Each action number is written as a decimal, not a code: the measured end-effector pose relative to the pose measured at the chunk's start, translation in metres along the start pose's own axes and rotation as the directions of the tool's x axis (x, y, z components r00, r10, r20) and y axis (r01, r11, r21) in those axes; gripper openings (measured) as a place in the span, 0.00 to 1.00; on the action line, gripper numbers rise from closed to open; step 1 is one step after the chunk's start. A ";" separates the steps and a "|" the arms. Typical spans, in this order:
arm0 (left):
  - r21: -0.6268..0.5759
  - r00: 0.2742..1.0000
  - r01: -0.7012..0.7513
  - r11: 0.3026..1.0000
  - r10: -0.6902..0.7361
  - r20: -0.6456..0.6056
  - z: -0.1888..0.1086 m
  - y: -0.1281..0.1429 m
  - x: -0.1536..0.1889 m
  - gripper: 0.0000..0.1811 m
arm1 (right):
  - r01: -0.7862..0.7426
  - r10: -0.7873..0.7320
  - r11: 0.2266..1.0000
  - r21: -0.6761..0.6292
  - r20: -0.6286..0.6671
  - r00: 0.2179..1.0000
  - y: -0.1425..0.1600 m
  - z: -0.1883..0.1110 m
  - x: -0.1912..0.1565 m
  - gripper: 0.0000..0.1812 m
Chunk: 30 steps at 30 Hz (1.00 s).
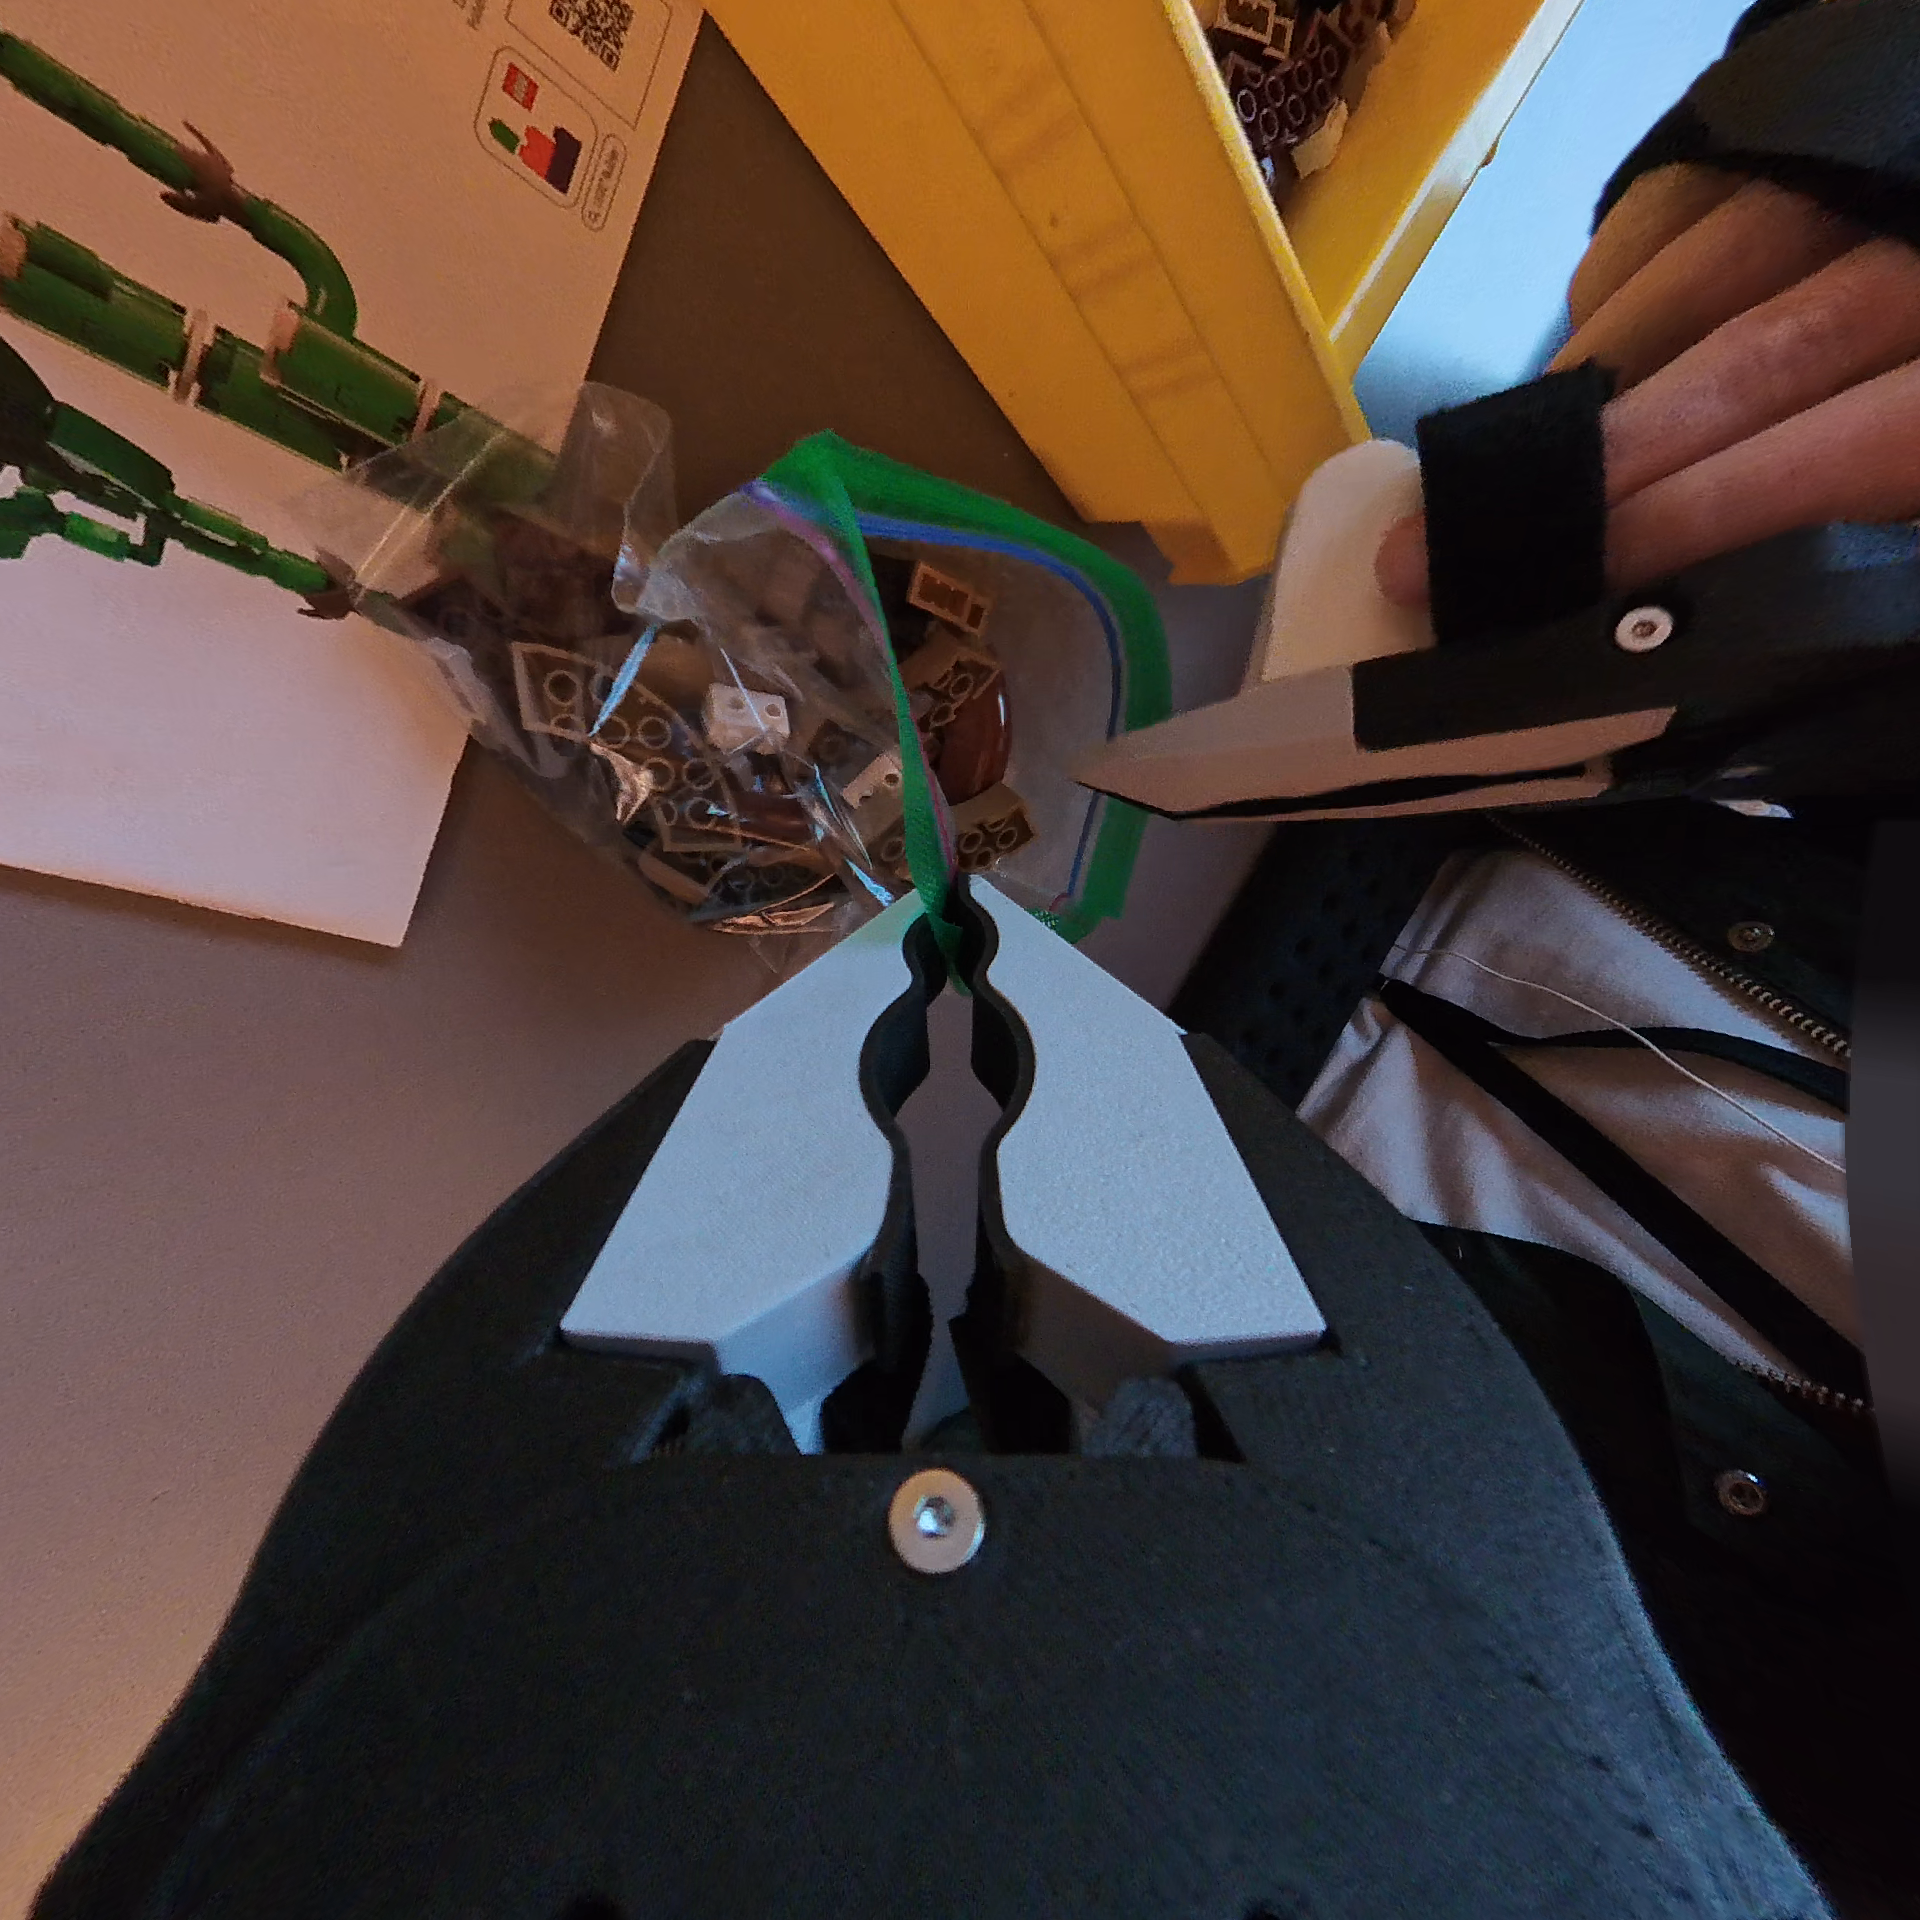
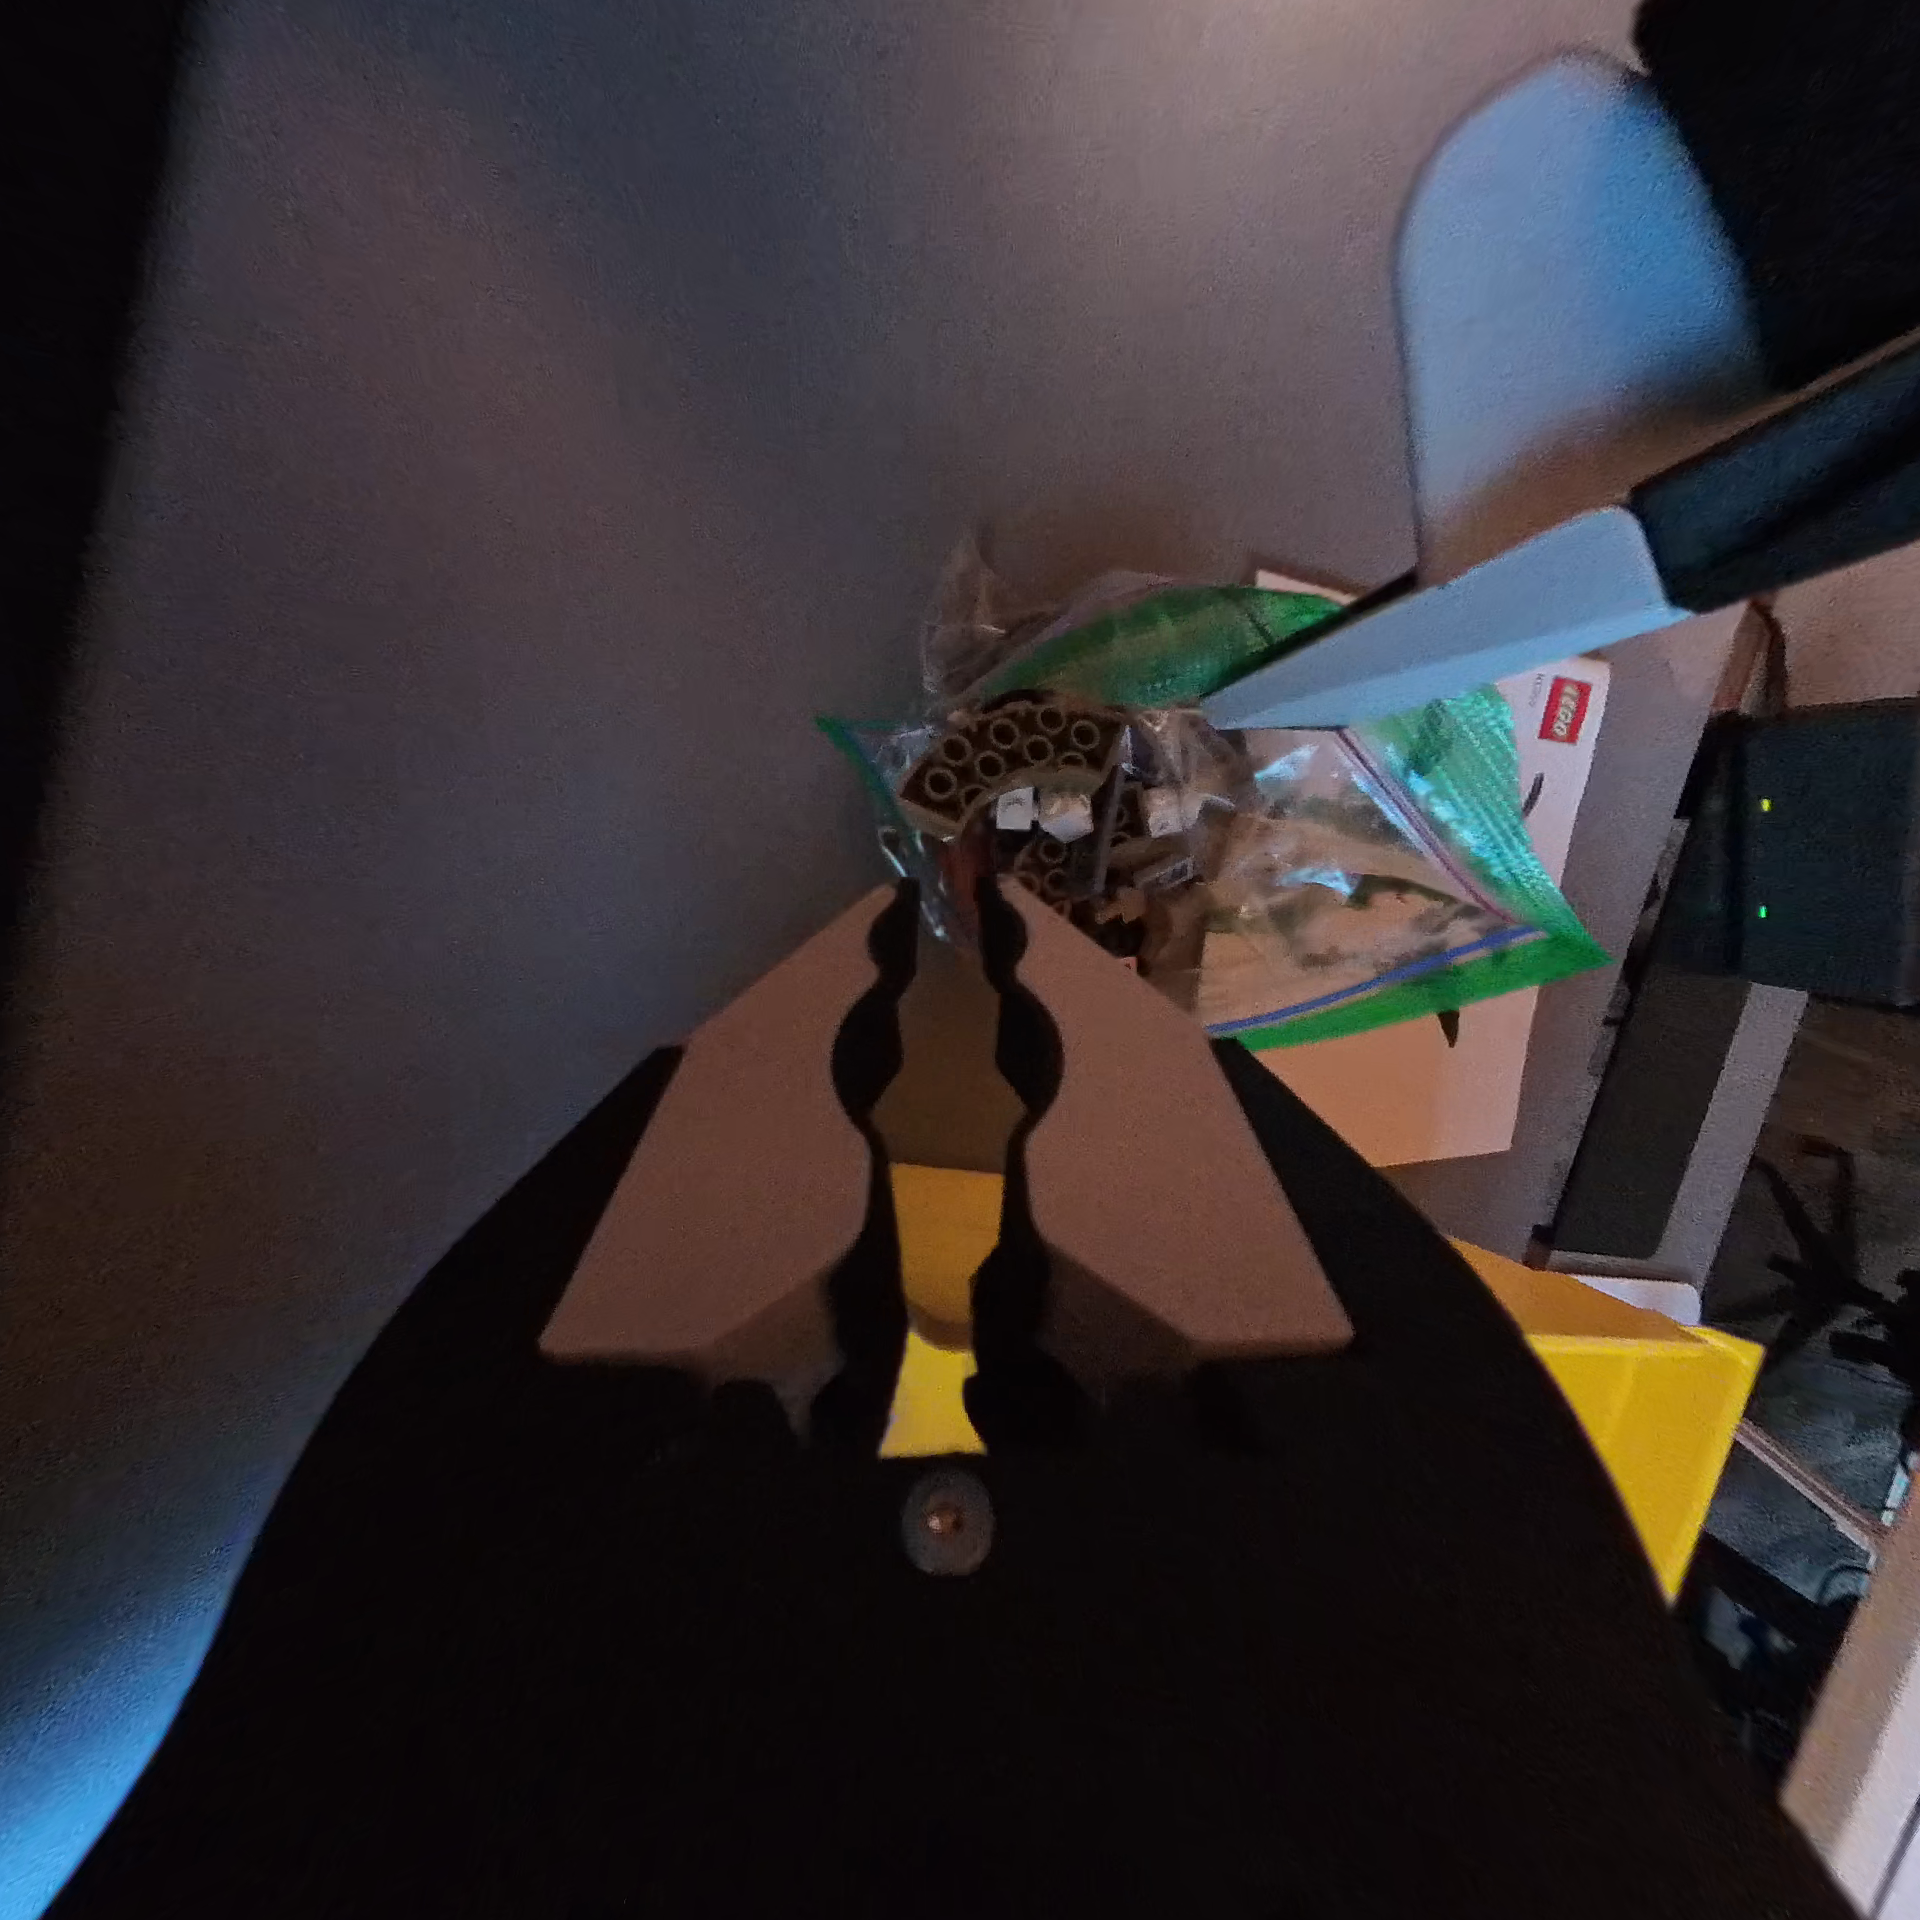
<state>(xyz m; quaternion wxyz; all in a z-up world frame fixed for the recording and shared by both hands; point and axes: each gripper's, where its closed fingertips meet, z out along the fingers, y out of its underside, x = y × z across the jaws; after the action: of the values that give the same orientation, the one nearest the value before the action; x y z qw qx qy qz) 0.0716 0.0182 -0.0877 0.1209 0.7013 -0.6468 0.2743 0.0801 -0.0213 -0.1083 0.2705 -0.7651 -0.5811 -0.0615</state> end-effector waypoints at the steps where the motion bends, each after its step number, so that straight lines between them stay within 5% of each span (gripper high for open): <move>1: 0.000 1.000 -0.001 1.000 0.001 0.000 0.000 0.000 0.000 0.00 | 0.000 0.000 1.000 0.014 0.004 1.000 -0.003 -0.003 -0.001 0.01; 11: 0.238 0.996 -0.083 0.968 0.088 -0.014 -0.037 -0.028 0.019 0.00 | -0.184 0.226 0.938 0.294 -0.115 0.967 -0.028 -0.068 0.046 0.00; 14: 0.350 0.992 -0.128 0.928 0.127 0.025 -0.057 -0.039 0.025 0.00 | -0.225 0.294 0.882 0.413 -0.112 0.949 -0.035 -0.093 0.056 0.00; 16: 0.322 0.993 -0.111 0.940 0.113 0.012 -0.055 -0.033 0.025 0.00 | -0.251 0.302 0.871 0.423 -0.057 0.952 -0.032 -0.093 0.050 0.00; 20: 0.231 0.997 -0.069 0.970 0.077 -0.024 -0.036 -0.027 0.019 0.00 | -0.269 0.271 0.926 0.264 0.029 0.962 -0.007 -0.074 0.031 0.01; 23: 0.176 0.997 -0.060 0.983 0.067 -0.035 -0.027 -0.021 0.017 0.00 | -0.318 0.333 0.924 0.213 -0.035 0.942 0.023 -0.084 0.047 0.04; 26: 0.162 0.997 -0.051 0.986 0.059 -0.041 -0.025 -0.018 0.017 0.00 | -0.563 0.565 0.817 0.125 0.018 0.825 0.078 -0.099 0.054 0.09; 30: 0.152 0.998 -0.046 0.987 0.053 -0.046 -0.023 -0.018 0.016 0.00 | -0.744 0.785 0.601 -0.290 0.041 0.618 0.165 -0.077 0.006 0.20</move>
<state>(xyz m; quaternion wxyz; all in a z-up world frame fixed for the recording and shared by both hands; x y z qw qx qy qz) 0.0844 0.0189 -0.0571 0.0767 0.6851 -0.6381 0.3429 0.2511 -0.0830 -0.0975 0.1254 -0.9694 -0.2042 0.0525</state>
